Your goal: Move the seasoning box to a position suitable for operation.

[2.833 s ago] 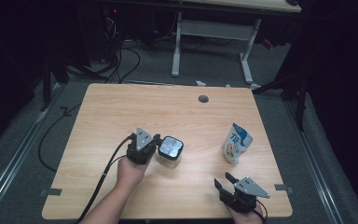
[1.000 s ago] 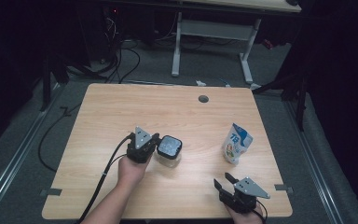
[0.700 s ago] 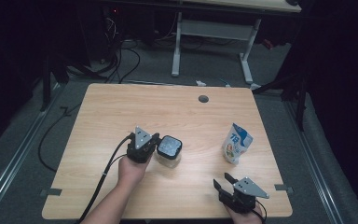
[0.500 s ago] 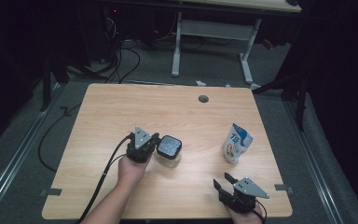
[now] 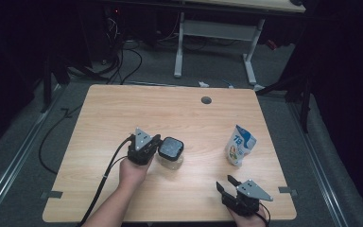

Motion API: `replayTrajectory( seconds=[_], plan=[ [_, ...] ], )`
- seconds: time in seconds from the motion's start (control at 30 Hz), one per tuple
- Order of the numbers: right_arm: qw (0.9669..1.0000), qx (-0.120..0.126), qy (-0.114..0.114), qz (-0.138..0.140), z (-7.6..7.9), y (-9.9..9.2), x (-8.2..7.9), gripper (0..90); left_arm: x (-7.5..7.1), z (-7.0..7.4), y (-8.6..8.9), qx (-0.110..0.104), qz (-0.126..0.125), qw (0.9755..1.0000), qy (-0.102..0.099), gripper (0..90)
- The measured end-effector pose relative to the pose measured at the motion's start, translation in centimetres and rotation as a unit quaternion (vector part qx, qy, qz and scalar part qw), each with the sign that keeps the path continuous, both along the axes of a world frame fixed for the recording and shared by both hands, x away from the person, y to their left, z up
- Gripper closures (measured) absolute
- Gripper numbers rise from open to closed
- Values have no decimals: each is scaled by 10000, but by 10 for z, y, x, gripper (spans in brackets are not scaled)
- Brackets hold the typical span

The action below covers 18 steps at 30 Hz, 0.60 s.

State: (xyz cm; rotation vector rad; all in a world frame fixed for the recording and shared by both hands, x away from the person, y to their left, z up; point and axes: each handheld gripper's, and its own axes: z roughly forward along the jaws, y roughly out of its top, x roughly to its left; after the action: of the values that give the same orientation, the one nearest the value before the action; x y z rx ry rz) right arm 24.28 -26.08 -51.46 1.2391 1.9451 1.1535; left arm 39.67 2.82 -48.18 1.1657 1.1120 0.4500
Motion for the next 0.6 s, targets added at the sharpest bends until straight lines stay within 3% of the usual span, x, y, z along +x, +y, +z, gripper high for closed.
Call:
replayTrajectory(
  seconds=[0.6],
  plan=[
    [10000, 1, 18, -1, -1, 0, 0, 478, -2, 0, -3, -30, -49, 10000, -47, 900]
  ],
)
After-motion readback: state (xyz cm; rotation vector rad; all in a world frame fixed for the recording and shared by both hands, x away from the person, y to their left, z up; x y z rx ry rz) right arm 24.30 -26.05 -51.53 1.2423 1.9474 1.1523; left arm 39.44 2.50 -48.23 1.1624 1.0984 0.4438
